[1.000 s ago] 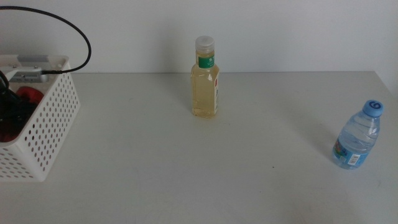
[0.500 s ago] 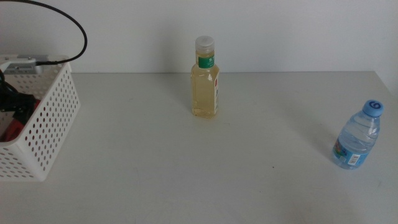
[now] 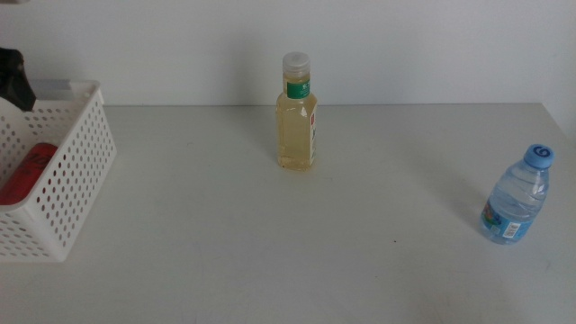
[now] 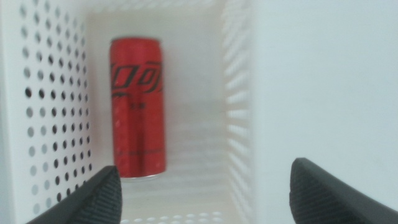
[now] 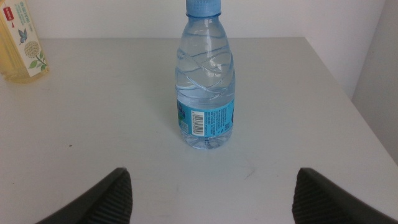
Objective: Use arms to grab the bottles and put them into the dustbin to the left of the table.
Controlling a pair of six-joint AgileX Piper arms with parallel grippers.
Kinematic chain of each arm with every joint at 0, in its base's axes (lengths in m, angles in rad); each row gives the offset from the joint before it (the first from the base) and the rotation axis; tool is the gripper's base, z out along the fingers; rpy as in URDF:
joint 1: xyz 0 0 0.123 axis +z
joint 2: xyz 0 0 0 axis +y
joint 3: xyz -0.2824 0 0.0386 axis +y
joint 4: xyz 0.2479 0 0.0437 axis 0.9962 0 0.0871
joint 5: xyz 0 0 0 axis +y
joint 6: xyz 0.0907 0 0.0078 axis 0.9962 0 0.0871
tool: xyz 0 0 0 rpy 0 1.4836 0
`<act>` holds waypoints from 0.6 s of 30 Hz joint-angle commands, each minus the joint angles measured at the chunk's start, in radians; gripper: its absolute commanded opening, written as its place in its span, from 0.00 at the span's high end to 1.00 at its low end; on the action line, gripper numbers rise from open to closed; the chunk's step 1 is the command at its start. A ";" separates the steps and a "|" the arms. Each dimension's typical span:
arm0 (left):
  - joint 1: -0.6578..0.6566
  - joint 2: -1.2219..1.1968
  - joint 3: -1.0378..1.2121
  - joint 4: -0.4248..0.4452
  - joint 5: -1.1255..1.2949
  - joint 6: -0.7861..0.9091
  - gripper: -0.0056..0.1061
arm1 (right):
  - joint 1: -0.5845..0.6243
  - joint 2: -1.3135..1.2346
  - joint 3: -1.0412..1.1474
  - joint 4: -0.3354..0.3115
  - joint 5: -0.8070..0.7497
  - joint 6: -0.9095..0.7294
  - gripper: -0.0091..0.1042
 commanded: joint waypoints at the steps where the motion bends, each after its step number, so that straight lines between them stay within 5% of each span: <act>1: -0.044 -0.112 -0.009 -0.015 -0.007 0.015 0.15 | -0.006 -0.022 -0.009 -0.013 -0.078 -0.015 0.33; 10: -0.278 -0.399 0.243 0.083 -0.267 -0.119 0.15 | -0.006 -0.022 -0.009 -0.013 -0.078 -0.015 0.33; 18: -0.526 -0.694 0.631 0.303 -0.647 -0.358 0.15 | -0.006 -0.022 -0.009 -0.013 -0.078 -0.015 0.33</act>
